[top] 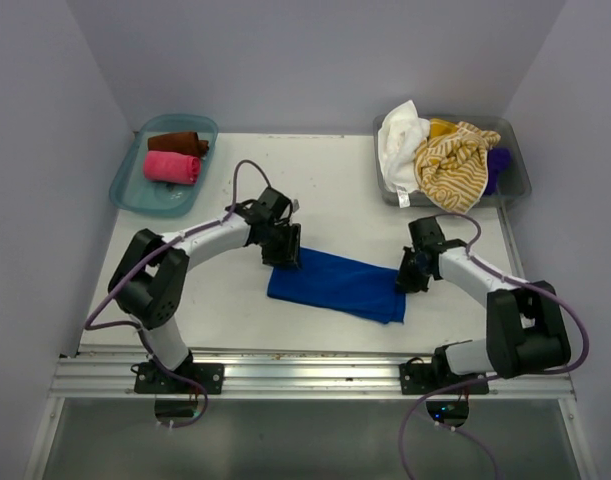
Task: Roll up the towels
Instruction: Fold the towel
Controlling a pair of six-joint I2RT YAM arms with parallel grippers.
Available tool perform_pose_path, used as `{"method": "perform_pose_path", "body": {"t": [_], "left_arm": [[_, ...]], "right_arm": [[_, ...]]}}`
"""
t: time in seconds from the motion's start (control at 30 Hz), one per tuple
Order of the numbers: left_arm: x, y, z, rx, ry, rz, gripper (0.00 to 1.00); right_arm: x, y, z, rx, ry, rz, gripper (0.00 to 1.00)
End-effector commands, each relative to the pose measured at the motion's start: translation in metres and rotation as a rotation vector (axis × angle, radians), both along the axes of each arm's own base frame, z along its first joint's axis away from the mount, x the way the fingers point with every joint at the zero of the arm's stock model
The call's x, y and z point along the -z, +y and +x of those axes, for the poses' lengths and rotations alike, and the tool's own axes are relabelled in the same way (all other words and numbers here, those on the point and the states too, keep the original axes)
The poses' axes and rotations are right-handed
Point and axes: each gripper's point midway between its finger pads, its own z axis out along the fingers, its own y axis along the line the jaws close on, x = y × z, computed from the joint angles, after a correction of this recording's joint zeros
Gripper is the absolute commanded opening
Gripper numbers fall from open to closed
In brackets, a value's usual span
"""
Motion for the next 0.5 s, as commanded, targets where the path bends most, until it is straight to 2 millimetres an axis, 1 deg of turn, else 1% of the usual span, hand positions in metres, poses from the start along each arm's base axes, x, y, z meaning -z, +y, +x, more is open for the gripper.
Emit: {"method": "perform_pose_path", "body": {"t": [0.0,0.03,0.07,0.1,0.13,0.17,0.2,0.23,0.27,0.3,0.33,0.37,0.4,0.43,0.47], "left_arm": [[-0.025,-0.008,0.044,0.017,-0.155,0.01,0.5],[-0.02,-0.008,0.047,0.016,-0.156,0.021,0.5],[-0.013,-0.007,0.049,0.017,-0.151,0.033,0.5],[0.002,-0.003,0.047,0.018,-0.124,0.061,0.49],[0.011,0.0,0.046,0.014,-0.111,0.082,0.49],[0.023,0.009,0.042,0.004,-0.095,0.127,0.48],[0.03,0.015,0.037,0.003,-0.077,0.149,0.47],[0.033,0.02,0.033,-0.004,-0.07,0.163,0.47],[0.044,0.033,0.019,-0.02,-0.041,0.199,0.47],[0.037,0.04,0.012,-0.036,-0.046,0.198,0.47],[0.036,0.047,0.005,-0.05,-0.043,0.204,0.47],[0.045,0.062,-0.015,-0.065,-0.009,0.233,0.47],[0.033,0.066,-0.019,-0.086,-0.039,0.22,0.48],[0.032,0.075,-0.031,-0.098,-0.019,0.241,0.48],[0.036,0.082,-0.046,-0.104,0.015,0.244,0.48]], "right_arm": [[0.016,-0.006,0.013,-0.016,0.015,-0.064,0.05],[0.014,-0.005,0.022,-0.016,0.005,-0.071,0.04],[0.014,-0.001,0.025,-0.032,0.005,-0.083,0.04],[0.015,0.0,0.027,-0.042,0.005,-0.098,0.03],[0.014,0.002,0.036,-0.05,0.004,-0.123,0.03],[0.012,0.011,0.039,-0.081,-0.001,-0.14,0.03],[0.011,0.017,0.042,-0.102,-0.005,-0.153,0.03],[0.007,0.024,0.054,-0.115,-0.019,-0.179,0.03],[0.005,0.036,0.055,-0.149,-0.024,-0.188,0.03],[0.004,0.043,0.06,-0.165,-0.026,-0.19,0.03],[-0.004,0.052,0.071,-0.177,-0.049,-0.182,0.03],[0.002,0.057,0.074,-0.193,-0.033,-0.194,0.03],[0.002,0.06,0.079,-0.198,-0.035,-0.19,0.04],[-0.005,0.069,0.095,-0.205,-0.063,-0.178,0.04],[0.004,0.07,0.101,-0.22,-0.045,-0.201,0.04]]}}
